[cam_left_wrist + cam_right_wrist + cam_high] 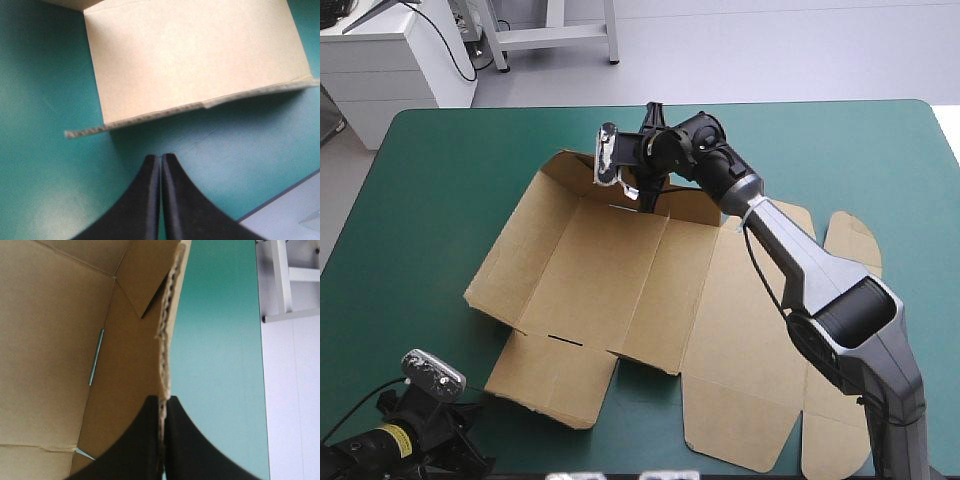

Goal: Fold the box

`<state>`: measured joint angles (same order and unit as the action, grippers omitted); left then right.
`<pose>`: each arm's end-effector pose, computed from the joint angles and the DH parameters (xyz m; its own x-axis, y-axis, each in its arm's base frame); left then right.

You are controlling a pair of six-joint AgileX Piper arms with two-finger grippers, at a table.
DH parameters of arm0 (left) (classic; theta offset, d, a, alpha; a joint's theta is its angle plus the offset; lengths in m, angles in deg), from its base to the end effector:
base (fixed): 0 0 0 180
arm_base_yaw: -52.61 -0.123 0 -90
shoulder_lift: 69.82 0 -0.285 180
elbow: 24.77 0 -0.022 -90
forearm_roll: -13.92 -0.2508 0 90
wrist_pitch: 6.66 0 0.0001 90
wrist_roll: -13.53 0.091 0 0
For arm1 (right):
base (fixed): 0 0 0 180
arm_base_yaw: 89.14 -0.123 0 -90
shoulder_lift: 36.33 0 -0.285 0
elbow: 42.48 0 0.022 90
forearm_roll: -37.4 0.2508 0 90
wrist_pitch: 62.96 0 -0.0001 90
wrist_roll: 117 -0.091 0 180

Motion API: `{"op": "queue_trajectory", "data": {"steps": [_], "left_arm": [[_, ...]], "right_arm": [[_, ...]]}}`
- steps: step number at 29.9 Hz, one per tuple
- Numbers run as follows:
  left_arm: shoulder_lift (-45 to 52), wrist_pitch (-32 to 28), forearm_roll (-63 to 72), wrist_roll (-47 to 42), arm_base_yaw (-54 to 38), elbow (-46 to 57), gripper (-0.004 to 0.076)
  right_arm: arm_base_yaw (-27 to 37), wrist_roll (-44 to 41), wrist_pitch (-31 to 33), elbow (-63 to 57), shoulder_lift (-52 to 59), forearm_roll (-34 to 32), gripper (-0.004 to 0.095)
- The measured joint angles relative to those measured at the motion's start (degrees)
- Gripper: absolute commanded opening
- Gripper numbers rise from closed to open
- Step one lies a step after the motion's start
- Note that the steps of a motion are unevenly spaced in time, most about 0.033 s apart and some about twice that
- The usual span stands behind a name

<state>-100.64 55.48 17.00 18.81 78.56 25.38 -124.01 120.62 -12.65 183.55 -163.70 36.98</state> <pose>0.0467 -0.0275 0.2574 -0.6862 0.4083 -0.6020 0.5098 0.8603 0.0023 0.3987 0.2772 0.3485 0.1915 -0.8989 -0.3940 -0.7639 0.1156 -0.6349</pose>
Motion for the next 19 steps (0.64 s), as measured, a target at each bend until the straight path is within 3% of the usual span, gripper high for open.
{"op": "queue_trajectory", "data": {"steps": [10,19], "left_arm": [[0.0,0.0,0.0,0.0,0.0,0.0,-0.0008],[0.0,0.0,-0.05,0.0,0.0,0.0,-0.0008]], "right_arm": [[-5.13,1.69,-6.23,0.0,-2.14,0.42,-0.0021],[-5.46,2.28,-10.54,0.17,-5.31,-3.43,-0.0021]]}}
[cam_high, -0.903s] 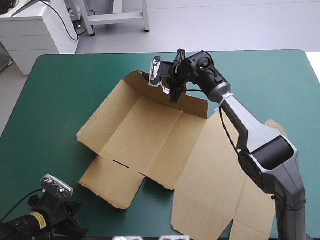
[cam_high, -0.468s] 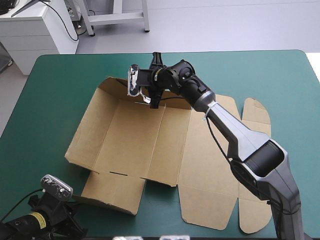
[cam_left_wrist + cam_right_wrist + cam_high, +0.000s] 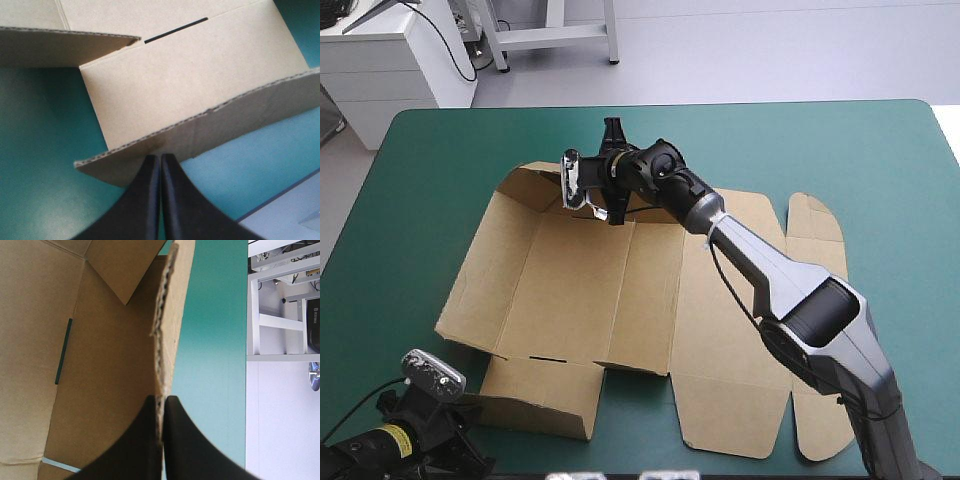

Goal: Fold the box

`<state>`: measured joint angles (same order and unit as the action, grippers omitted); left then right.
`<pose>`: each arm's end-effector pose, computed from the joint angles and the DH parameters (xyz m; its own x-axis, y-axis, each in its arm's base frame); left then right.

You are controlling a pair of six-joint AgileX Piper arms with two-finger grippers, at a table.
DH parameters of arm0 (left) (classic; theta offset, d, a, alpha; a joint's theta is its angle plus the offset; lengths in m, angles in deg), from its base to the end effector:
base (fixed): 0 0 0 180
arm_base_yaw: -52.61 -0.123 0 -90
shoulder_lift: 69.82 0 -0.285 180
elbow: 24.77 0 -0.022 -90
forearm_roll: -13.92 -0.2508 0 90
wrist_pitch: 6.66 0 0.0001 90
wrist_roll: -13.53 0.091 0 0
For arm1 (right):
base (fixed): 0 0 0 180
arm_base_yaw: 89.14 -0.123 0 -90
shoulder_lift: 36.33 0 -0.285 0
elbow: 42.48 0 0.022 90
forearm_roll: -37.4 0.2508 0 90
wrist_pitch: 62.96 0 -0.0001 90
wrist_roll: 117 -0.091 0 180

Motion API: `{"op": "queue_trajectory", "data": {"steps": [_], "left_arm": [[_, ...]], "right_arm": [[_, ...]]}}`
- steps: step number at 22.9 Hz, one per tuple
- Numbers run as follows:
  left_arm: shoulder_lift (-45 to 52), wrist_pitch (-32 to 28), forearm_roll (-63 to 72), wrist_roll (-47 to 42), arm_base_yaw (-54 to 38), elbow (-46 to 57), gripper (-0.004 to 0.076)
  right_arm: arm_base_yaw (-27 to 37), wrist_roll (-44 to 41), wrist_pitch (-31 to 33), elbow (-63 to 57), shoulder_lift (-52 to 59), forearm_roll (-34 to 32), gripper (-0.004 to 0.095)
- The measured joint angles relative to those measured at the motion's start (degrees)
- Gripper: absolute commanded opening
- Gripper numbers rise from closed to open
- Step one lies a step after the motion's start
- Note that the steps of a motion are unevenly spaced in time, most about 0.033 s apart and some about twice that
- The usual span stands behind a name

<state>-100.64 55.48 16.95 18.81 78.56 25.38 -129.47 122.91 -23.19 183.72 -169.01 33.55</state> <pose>0.0467 -0.0275 0.2574 -0.6861 0.4087 -0.6019 0.5097 0.8603 0.0032 0.3955 0.3306 0.3161 0.3467 -0.8720 -0.3455 -0.6834 0.0175 -0.7299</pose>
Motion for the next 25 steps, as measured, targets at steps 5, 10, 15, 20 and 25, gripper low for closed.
{"op": "queue_trajectory", "data": {"steps": [5,10,15,20,25], "left_arm": [[0.0,0.0,0.0,0.0,0.0,0.0,-0.0008],[0.0,0.0,0.0,0.0,0.0,0.0,-0.0008],[0.0,0.0,0.0,0.0,0.0,0.0,-0.0008],[0.0,0.0,0.0,0.0,0.0,0.0,-0.0008],[0.0,0.0,0.0,0.0,0.0,0.0,-0.0008]], "right_arm": [[-0.05,1.5,-0.03,0.25,-0.05,1.42,-0.0021],[-0.54,9.69,-0.03,0.36,-0.05,6.7,-0.0021],[-0.59,11.54,-0.03,0.36,-0.05,7.31,-0.0021],[-0.59,10.61,-0.03,0.36,-0.05,7.25,0.0215],[-0.59,0.95,2.99,0.36,-0.35,6.7,0.0798]]}}
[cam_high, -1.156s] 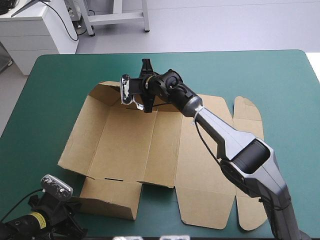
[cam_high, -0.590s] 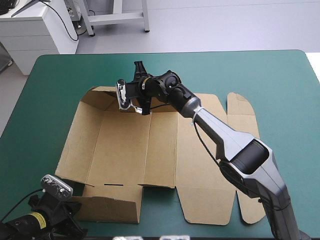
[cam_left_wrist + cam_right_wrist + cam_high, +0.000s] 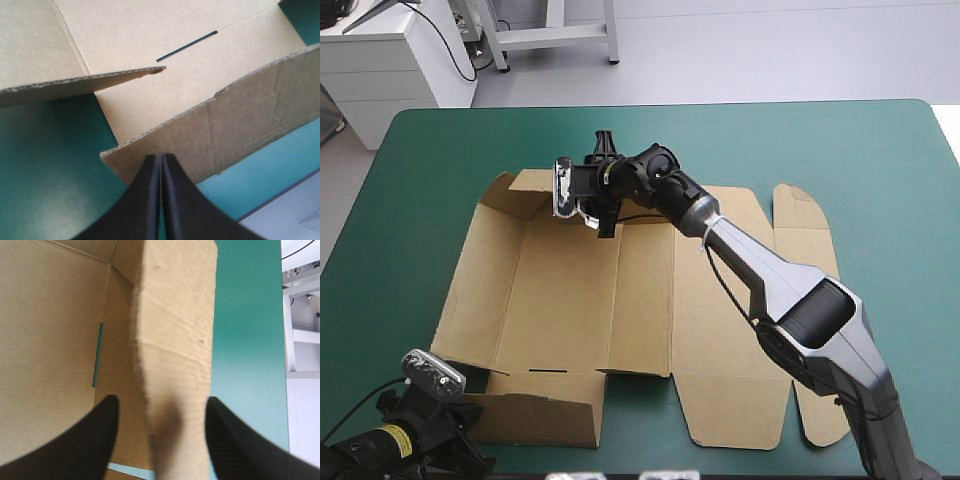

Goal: Fold the box

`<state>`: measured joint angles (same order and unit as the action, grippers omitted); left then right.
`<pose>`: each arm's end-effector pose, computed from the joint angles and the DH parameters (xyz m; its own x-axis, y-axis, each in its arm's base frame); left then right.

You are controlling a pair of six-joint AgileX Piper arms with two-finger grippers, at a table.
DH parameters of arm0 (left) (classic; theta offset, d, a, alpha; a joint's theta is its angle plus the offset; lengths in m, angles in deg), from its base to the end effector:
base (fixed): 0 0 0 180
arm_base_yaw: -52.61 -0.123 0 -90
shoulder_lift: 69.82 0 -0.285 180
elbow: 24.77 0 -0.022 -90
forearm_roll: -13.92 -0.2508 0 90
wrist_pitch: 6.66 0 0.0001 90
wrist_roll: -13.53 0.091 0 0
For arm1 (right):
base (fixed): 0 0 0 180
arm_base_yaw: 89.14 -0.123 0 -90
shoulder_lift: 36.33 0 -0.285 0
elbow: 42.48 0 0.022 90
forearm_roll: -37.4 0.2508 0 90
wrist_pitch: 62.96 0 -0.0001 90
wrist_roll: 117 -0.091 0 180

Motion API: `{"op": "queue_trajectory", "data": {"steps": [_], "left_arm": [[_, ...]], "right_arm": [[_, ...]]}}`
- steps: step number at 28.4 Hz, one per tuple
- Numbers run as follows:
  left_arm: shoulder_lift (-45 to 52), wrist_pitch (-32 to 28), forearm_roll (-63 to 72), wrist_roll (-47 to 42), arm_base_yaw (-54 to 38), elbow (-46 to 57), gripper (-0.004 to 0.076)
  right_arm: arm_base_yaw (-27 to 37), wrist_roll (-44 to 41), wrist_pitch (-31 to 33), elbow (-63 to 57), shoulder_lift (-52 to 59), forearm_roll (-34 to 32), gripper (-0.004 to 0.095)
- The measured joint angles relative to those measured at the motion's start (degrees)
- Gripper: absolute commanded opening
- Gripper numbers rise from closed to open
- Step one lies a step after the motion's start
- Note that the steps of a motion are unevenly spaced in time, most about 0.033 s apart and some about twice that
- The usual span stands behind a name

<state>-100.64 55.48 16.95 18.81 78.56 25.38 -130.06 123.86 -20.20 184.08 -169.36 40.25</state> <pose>0.0467 -0.0275 0.2574 -0.6861 0.4087 -0.6019 0.5097 0.8603 0.0032 0.3863 0.3389 0.3112 0.3290 -0.8457 -0.4201 -0.7580 0.0288 -0.6516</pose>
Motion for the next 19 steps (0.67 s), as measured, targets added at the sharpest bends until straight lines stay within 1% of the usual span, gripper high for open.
{"op": "queue_trajectory", "data": {"steps": [1,3,7,9,11,13,15,17,18,19], "left_arm": [[0.0,0.0,0.0,0.0,0.0,0.0,-0.0008],[0.0,0.0,0.0,0.0,0.0,0.0,-0.0008],[0.0,0.0,0.0,0.0,0.0,0.0,-0.0008],[0.0,0.0,0.0,0.0,0.0,0.0,-0.0008],[0.0,0.0,0.0,0.0,0.0,0.0,-0.0008],[0.0,0.0,0.0,0.0,0.0,0.0,-0.0008],[0.0,0.0,0.0,0.0,0.0,0.0,-0.0008],[0.0,0.0,0.0,0.0,0.0,0.0,-0.0008],[0.0,0.0,0.0,0.0,0.0,0.0,-0.0008],[0.0,0.0,0.0,0.0,0.0,0.0,-0.0008]], "right_arm": [[-0.02,-1.63,0.11,0.0,-0.06,-0.85,0.0821],[-0.02,-6.56,0.71,0.0,-0.11,-3.3,0.0804],[-0.02,-12.46,4.0,0.0,0.36,-7.03,0.0704],[-0.02,-14.13,6.21,0.0,1.15,-7.8,0.06],[-0.02,-14.72,8.51,0.0,2.27,-7.81,0.0428],[-0.02,-14.93,10.13,0.0,3.46,-8.1,0.0227],[-0.02,-15.08,12.08,0.0,4.85,-9.1,-0.0015],[-0.02,-15.18,14.81,0.0,6.11,-10.02,-0.002],[-0.02,-15.55,18.34,0.0,7.1,-11.1,-0.002],[-0.02,-16.2,20.22,0.0,7.56,-11.93,-0.0019]]}}
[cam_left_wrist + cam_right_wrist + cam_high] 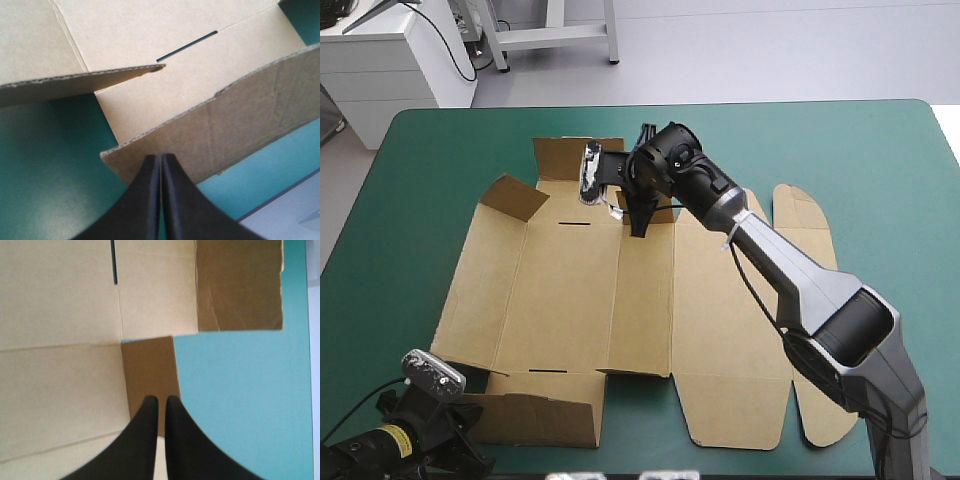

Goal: Fold the box

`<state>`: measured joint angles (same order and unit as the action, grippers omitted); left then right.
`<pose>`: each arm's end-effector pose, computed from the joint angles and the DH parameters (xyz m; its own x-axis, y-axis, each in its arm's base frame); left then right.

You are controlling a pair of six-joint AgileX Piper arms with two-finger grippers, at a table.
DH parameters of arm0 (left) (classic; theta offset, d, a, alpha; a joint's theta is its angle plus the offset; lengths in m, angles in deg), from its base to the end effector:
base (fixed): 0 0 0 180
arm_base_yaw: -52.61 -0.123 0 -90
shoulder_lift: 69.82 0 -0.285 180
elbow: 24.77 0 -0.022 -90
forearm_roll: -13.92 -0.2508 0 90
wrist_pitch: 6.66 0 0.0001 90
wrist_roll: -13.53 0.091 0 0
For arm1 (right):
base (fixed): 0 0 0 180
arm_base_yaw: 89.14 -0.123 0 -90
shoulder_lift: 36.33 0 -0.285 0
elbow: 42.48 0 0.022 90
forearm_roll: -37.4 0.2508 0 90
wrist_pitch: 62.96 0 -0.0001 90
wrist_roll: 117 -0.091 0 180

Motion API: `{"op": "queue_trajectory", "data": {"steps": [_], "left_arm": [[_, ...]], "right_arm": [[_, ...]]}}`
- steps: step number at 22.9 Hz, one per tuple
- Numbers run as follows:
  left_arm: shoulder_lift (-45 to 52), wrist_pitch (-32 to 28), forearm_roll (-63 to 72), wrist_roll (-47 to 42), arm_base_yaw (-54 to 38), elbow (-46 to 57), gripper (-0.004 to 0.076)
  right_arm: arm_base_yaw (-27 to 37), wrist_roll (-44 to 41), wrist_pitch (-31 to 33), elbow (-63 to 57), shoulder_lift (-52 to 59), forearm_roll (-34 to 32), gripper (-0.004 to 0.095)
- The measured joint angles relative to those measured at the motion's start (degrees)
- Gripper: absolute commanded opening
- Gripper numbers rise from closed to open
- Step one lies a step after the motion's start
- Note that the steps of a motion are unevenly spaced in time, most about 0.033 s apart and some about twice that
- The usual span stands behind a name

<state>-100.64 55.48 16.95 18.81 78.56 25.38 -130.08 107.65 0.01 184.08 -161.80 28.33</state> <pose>0.0467 -0.0275 0.2574 -0.6861 0.4087 -0.6019 0.5097 0.8603 0.0032 0.3583 0.2938 0.3543 0.0487 -0.9440 -0.3265 -0.8293 0.1440 -0.5400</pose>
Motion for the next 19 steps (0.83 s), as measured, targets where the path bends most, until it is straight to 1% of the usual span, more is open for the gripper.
{"op": "queue_trajectory", "data": {"steps": [1,2,3,4,5,6,7,8,11,17,19], "left_arm": [[0.0,0.0,0.0,0.0,0.0,0.0,-0.0008],[0.0,0.0,0.0,0.0,0.0,0.0,-0.0008],[0.0,0.0,0.0,0.0,0.0,0.0,-0.0008],[0.0,0.0,0.0,0.0,0.0,0.0,-0.0008],[0.0,0.0,0.0,0.0,0.0,0.0,-0.0008],[0.0,0.0,0.0,0.0,0.0,0.0,-0.0008],[0.0,0.0,0.0,0.0,0.0,0.0,-0.0008],[0.0,0.05,0.0,0.0,0.0,0.0,-0.0008],[0.0,0.0,0.0,0.0,0.0,0.0,-0.0008],[0.0,0.0,0.0,0.0,0.0,0.0,-0.0008],[0.0,0.0,0.0,0.0,0.0,0.0,-0.0008]], "right_arm": [[0.0,-2.58,3.0,0.0,0.85,-2.59,-0.0019],[0.07,-4.99,4.31,0.0,1.32,-4.21,-0.0019],[0.4,-11.64,6.27,0.0,2.28,-7.05,-0.0019],[0.98,-15.39,7.06,0.0,2.86,-8.14,-0.0019],[2.93,-21.52,7.94,0.0,4.05,-8.75,-0.0019],[4.33,-24.13,8.12,0.0,4.8,-8.62,-0.0019],[7.28,-27.11,8.34,0.0,6.13,-6.91,-0.0019],[10.43,-28.63,8.4,0.0,7.61,-4.39,-0.0019],[15.21,-29.29,8.65,0.0,9.56,-0.26,-0.0019],[21.64,-29.65,8.65,-0.52,13.4,5.58,-0.0019],[23.06,-29.77,8.65,-2.7,15.7,6.77,-0.0019]]}}
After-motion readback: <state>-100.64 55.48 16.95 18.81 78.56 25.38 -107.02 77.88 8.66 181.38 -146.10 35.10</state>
